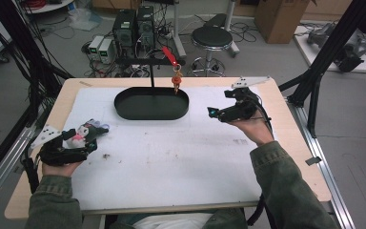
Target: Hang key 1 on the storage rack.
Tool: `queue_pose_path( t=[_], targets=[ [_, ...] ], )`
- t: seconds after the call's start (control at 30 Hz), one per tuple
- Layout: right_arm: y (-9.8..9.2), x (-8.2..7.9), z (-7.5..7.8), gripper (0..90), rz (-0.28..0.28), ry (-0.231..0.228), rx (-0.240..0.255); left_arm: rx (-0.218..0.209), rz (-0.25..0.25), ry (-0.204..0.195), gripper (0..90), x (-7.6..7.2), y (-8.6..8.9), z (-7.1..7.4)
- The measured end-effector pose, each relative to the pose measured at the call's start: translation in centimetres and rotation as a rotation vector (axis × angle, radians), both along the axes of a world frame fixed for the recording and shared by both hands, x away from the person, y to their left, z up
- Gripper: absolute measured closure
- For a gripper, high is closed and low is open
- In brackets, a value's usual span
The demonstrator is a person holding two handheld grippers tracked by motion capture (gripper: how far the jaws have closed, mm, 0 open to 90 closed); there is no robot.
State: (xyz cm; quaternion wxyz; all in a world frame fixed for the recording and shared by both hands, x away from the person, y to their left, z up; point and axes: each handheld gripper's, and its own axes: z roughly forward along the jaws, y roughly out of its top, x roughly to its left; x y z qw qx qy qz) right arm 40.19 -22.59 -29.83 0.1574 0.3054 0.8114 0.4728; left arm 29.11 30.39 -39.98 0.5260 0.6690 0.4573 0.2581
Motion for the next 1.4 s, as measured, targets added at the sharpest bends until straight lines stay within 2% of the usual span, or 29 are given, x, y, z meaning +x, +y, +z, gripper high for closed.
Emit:
queue_pose_path(
  t=[0.13,0.3,0.37,0.67,0.8,0.87,0.93,1.17,1.2,1.23,1.3,1.4],
  targets=[
    [-0.5,-0.7,0.4,0.6,-0.015,0.007,-0.005,-0.004,0.001,-0.002,3.1,0.0,0.0,0.0],
    [-0.9,-1.5,0.6,0.6,-0.040,0.028,-0.039,-0.003,0.001,-0.002,3.1,0.0,0.0,0.0],
    [-0.9,-1.8,0.7,0.6,-0.040,0.023,-0.047,-0.003,-0.001,-0.001,3.1,0.0,0.0,0.0],
    [-2.0,-2.8,1.0,0.6,-0.066,0.032,-0.023,-0.002,-0.004,-0.001,3.1,-0.1,-0.1,0.0],
    [-2.6,-3.2,0.6,0.6,-0.085,0.034,-0.026,-0.002,-0.007,-0.002,3.1,-0.1,-0.1,0.1],
    [-2.9,-3.5,0.4,0.6,-0.091,0.038,-0.008,-0.002,-0.008,0.000,3.1,-0.1,-0.1,0.1],
    [-3.2,-3.8,0.2,0.6,-0.099,0.031,-0.021,-0.003,-0.009,-0.003,3.1,-0.1,-0.1,0.0],
    [-4.3,-4.4,0.0,0.6,-0.125,0.030,-0.021,-0.006,-0.006,-0.003,3.1,-0.1,-0.1,0.0],
    [-4.5,-4.4,-0.1,0.6,-0.126,0.021,-0.012,-0.005,-0.006,-0.002,3.1,-0.1,-0.1,0.0],
    [-4.7,-4.6,-0.4,0.6,-0.136,0.034,0.000,-0.005,-0.006,-0.001,3.1,-0.1,-0.1,0.0],
    [-5.0,-4.7,-1.0,0.6,-0.142,0.057,-0.023,-0.004,-0.007,-0.002,3.1,-0.1,-0.1,0.0],
    [-5.4,-5.0,-1.8,0.6,-0.146,0.051,-0.014,-0.005,-0.006,0.000,3.1,0.0,-0.1,0.0]
  ],
)
